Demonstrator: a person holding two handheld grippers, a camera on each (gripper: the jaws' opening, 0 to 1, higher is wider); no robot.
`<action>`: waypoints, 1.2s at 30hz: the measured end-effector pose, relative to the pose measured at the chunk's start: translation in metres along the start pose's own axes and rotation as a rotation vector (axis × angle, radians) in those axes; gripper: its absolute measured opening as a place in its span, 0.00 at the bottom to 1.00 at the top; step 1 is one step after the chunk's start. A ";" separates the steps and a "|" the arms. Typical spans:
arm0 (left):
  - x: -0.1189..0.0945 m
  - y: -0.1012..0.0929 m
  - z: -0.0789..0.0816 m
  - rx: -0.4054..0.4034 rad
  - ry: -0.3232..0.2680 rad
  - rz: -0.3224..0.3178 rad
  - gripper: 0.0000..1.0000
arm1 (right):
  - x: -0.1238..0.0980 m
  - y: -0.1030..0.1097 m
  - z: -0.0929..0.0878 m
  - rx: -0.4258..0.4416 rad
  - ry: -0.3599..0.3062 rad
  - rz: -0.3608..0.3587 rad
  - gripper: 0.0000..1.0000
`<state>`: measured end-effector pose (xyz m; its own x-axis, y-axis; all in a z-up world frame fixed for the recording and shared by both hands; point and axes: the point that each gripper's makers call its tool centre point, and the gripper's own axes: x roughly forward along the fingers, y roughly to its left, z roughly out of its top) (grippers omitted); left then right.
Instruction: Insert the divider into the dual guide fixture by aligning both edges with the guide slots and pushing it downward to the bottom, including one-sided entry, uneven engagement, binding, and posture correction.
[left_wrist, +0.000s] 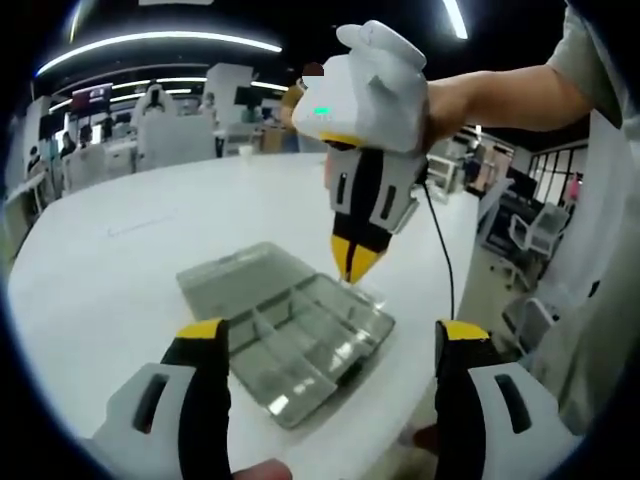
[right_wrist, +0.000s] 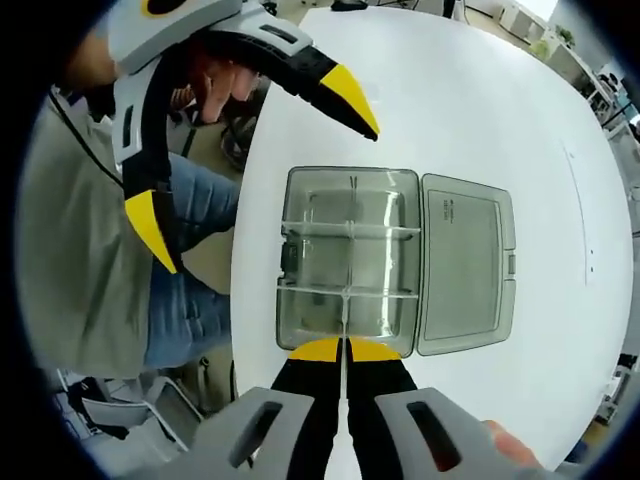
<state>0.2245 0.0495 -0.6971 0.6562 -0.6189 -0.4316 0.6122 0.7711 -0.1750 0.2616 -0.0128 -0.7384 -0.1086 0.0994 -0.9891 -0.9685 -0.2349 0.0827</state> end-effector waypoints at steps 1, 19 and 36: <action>0.000 0.000 0.001 0.000 -0.001 0.001 0.83 | 0.001 0.000 0.000 0.001 0.001 0.002 0.00; 0.001 0.001 0.002 0.000 -0.002 0.002 0.83 | 0.004 0.000 -0.001 0.017 0.000 0.021 0.00; -0.001 0.002 0.002 0.005 -0.002 0.002 0.83 | 0.012 0.002 0.001 0.009 0.014 0.011 0.00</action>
<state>0.2256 0.0514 -0.6948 0.6585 -0.6174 -0.4304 0.6129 0.7718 -0.1694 0.2581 -0.0108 -0.7504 -0.1162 0.0832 -0.9897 -0.9691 -0.2276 0.0947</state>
